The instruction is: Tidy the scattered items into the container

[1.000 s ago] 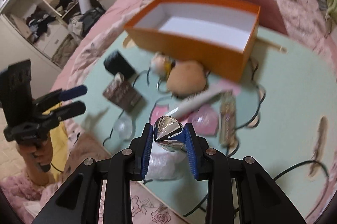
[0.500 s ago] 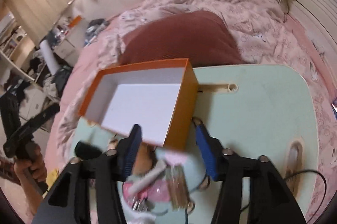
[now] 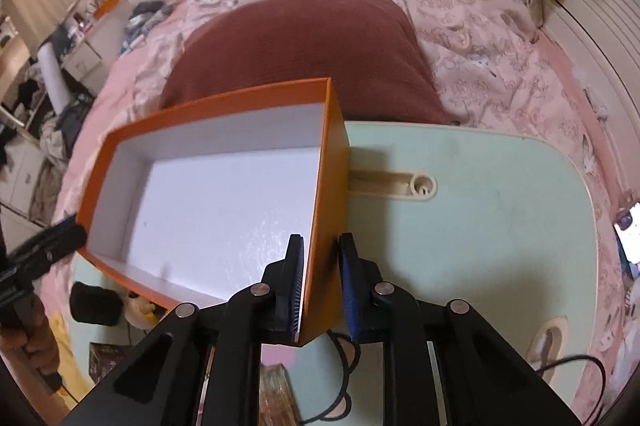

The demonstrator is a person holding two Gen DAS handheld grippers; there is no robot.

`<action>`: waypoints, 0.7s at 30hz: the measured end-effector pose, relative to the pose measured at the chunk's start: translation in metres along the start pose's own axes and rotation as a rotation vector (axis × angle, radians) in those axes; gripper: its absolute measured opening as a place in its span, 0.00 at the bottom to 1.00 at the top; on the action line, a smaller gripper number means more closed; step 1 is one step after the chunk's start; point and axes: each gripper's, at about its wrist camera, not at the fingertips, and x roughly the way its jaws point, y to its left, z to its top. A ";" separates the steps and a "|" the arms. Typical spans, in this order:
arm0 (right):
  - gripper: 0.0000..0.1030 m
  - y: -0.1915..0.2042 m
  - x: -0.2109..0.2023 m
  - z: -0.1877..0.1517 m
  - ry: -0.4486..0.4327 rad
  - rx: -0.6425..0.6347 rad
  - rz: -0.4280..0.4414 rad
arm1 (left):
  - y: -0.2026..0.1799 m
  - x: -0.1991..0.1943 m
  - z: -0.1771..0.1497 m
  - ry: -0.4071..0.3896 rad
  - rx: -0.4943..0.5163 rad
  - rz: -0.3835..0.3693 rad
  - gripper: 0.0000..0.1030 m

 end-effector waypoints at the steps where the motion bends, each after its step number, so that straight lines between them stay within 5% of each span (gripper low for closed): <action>1: 0.29 0.002 -0.004 0.000 -0.021 0.001 -0.051 | 0.000 -0.004 0.003 -0.022 0.002 0.050 0.68; 5: 0.52 0.025 -0.040 0.004 -0.201 -0.051 -0.220 | -0.007 -0.038 0.019 -0.175 0.019 0.193 0.69; 13: 0.55 0.074 -0.057 0.010 -0.256 -0.199 -0.246 | -0.047 -0.012 0.020 0.054 0.134 0.207 0.69; 21: 0.55 0.088 -0.052 -0.005 -0.259 -0.262 -0.244 | -0.044 -0.013 0.014 0.040 0.118 0.230 0.69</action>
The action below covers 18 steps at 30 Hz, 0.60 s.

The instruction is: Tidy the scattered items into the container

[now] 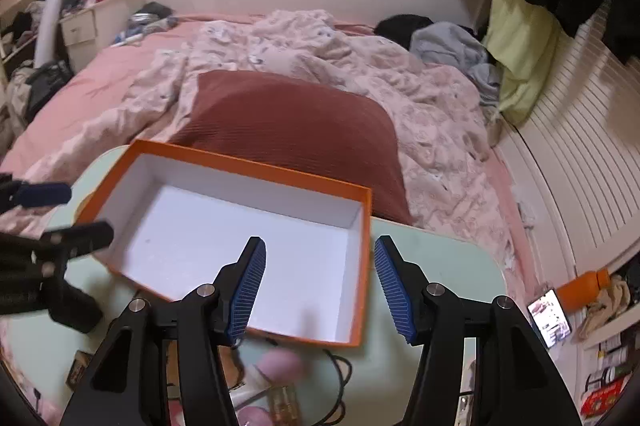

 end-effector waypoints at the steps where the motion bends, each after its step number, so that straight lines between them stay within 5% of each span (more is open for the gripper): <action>1: 0.55 0.003 -0.001 -0.001 0.005 -0.001 0.043 | 0.001 -0.001 0.001 0.001 0.001 -0.001 0.69; 3: 0.55 0.010 -0.004 -0.004 0.022 -0.003 0.116 | 0.003 -0.003 -0.001 0.003 0.003 -0.008 0.69; 18: 0.55 0.057 -0.012 -0.020 0.025 -0.162 0.063 | 0.026 0.000 -0.013 0.027 -0.036 0.017 0.69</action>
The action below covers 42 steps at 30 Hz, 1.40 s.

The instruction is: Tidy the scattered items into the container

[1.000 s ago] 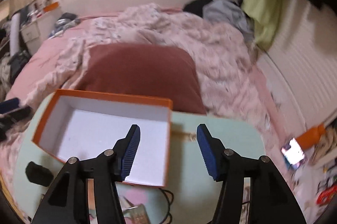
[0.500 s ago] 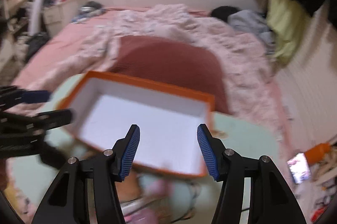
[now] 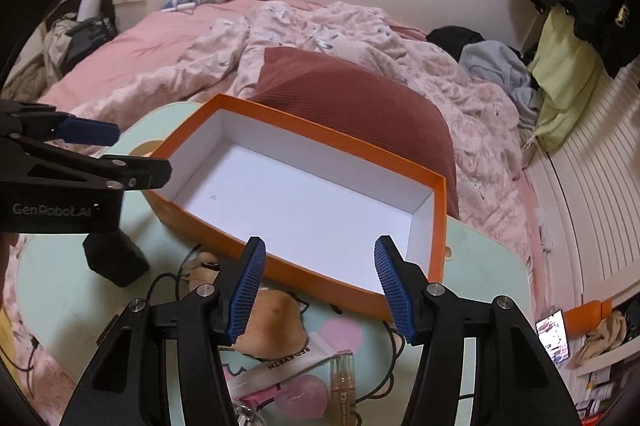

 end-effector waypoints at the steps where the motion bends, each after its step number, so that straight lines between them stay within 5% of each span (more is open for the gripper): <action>1: 0.55 0.001 0.000 0.000 0.000 -0.002 0.003 | 0.000 0.000 -0.001 0.001 0.000 -0.002 0.69; 10: 0.55 -0.016 -0.037 -0.024 -0.074 0.087 0.072 | -0.003 -0.046 -0.026 -0.122 0.026 -0.028 0.69; 15: 0.67 -0.027 -0.079 -0.083 -0.142 0.130 0.104 | -0.004 -0.078 -0.078 -0.173 0.081 -0.024 0.69; 20: 0.67 -0.027 -0.081 -0.149 -0.080 0.141 0.134 | -0.014 -0.079 -0.145 -0.125 0.091 -0.108 0.69; 24: 0.67 -0.017 -0.068 -0.178 -0.040 0.130 0.128 | -0.025 -0.063 -0.186 -0.125 0.100 -0.021 0.69; 30: 0.68 -0.015 -0.048 -0.188 0.025 0.163 0.099 | -0.031 -0.033 -0.195 -0.107 0.063 0.022 0.69; 34: 0.85 -0.015 -0.046 -0.195 0.013 0.183 0.084 | -0.038 -0.020 -0.194 -0.098 0.074 0.066 0.70; 37: 1.00 -0.022 -0.041 -0.197 0.023 0.215 0.091 | -0.037 -0.018 -0.194 -0.113 0.053 0.055 0.76; 40: 1.00 -0.022 -0.040 -0.198 0.012 0.215 0.095 | -0.032 -0.010 -0.194 -0.115 0.029 0.055 1.00; 42: 1.00 -0.021 -0.040 -0.197 0.009 0.214 0.092 | -0.031 -0.010 -0.196 -0.125 0.019 0.055 1.00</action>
